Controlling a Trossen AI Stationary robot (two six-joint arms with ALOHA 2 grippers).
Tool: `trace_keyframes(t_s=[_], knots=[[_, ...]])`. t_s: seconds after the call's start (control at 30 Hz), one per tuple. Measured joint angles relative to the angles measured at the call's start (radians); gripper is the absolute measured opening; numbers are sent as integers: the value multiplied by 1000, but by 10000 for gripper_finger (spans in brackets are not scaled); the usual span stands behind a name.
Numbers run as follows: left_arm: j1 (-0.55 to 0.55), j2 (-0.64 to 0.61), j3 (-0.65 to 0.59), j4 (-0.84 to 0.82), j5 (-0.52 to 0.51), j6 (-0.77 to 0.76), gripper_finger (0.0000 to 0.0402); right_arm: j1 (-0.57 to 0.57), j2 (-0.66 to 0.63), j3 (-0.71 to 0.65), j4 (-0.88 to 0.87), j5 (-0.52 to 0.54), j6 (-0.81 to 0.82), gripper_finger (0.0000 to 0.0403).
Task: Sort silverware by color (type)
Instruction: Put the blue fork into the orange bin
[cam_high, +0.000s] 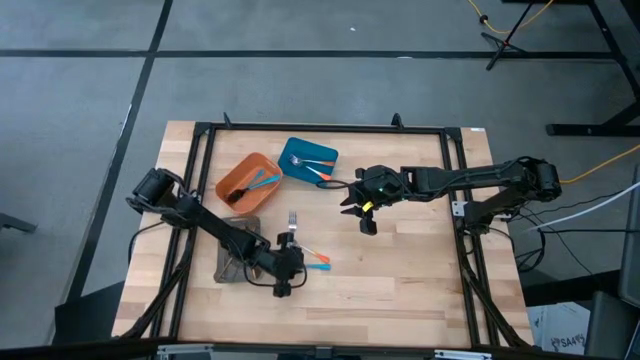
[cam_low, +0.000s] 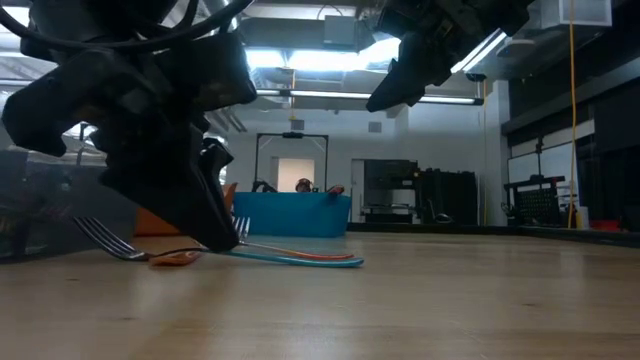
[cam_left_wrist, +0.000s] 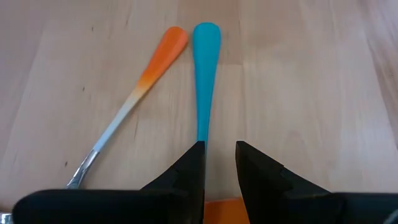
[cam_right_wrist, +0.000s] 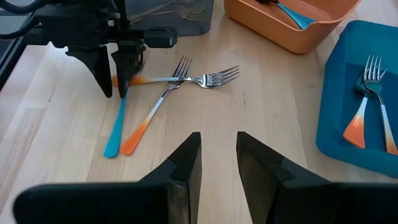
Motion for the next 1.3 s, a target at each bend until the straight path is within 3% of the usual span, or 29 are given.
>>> trace_keyframes(t_s=[0.57, 1.3], knots=[[1, 2, 25, 12, -11, 5, 85, 0, 0, 0, 0, 0, 0, 92], [2, 0, 28, -149, -9, 6, 84, 0, 0, 0, -1, 0, 0, 92]])
